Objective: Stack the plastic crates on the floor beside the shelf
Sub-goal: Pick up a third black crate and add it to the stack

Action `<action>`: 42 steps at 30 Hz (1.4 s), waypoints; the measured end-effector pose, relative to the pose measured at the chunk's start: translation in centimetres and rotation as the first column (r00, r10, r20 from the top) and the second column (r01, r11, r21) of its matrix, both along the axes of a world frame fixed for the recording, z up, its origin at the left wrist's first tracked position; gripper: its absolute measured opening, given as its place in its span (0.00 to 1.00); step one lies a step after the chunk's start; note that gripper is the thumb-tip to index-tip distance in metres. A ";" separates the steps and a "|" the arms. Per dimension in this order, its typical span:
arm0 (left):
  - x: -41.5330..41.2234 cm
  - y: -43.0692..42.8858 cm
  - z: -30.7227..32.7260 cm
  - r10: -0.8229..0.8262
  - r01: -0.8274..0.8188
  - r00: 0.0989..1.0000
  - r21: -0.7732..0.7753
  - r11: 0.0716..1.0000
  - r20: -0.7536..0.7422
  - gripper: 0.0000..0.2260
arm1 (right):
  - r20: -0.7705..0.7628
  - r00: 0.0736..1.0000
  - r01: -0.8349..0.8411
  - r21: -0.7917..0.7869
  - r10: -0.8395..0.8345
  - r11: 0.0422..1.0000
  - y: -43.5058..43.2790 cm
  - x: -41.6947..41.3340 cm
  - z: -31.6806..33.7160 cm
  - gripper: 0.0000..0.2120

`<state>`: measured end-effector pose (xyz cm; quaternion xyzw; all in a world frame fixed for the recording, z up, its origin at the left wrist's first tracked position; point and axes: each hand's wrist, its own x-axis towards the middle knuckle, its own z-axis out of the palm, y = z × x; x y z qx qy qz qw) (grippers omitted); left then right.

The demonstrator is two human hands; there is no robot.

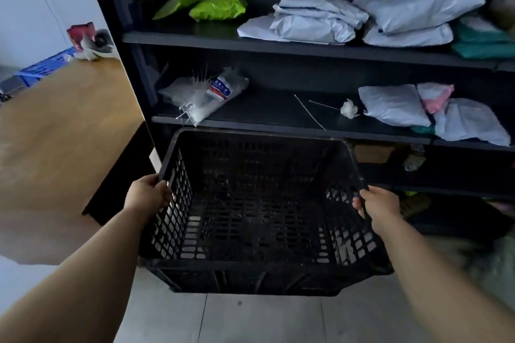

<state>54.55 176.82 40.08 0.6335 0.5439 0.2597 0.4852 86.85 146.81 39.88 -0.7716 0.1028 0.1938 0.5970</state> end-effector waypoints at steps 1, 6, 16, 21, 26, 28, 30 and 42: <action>0.9 1.4 -0.4 -0.010 0.010 1.000 -0.014 1.000 -0.013 0.08 | -0.002 1.000 0.019 -0.003 -0.019 1.000 0.6 0.2 -0.4 0.19; 5.2 6.9 -3.2 -0.032 0.030 0.999 -0.102 0.994 -0.020 0.11 | -0.017 0.995 0.099 0.002 -0.098 0.995 3.5 2.3 -2.5 0.19; 12.5 12.7 -8.5 -0.023 0.009 0.996 -0.157 0.988 -0.083 0.13 | -0.039 0.993 0.112 -0.032 -0.113 0.993 8.9 9.1 -7.1 0.20; 14.4 13.4 -10.2 0.002 -0.023 0.995 -0.196 0.980 -0.105 0.11 | -0.063 0.994 0.086 -0.037 -0.088 0.996 10.6 11.3 -8.9 0.19; 15.7 13.9 -11.6 0.020 -0.045 0.993 -0.225 0.973 -0.113 0.11 | -0.093 0.991 0.092 -0.065 -0.098 0.994 11.4 12.4 -11.0 0.17; 15.9 14.2 -11.9 0.020 -0.049 0.993 -0.251 0.967 -0.121 0.10 | -0.108 0.989 0.100 -0.059 -0.106 0.993 11.6 12.6 -11.6 0.16; 15.8 14.4 -12.1 0.018 -0.051 0.992 -0.257 0.965 -0.128 0.11 | -0.121 0.987 0.101 -0.046 -0.106 0.994 11.6 12.6 -12.3 0.16; 15.8 15.2 -13.8 -0.010 -0.049 0.978 -0.274 0.961 -0.208 0.13 | -0.121 0.987 0.099 -0.035 -0.103 0.994 11.9 12.8 -14.9 0.17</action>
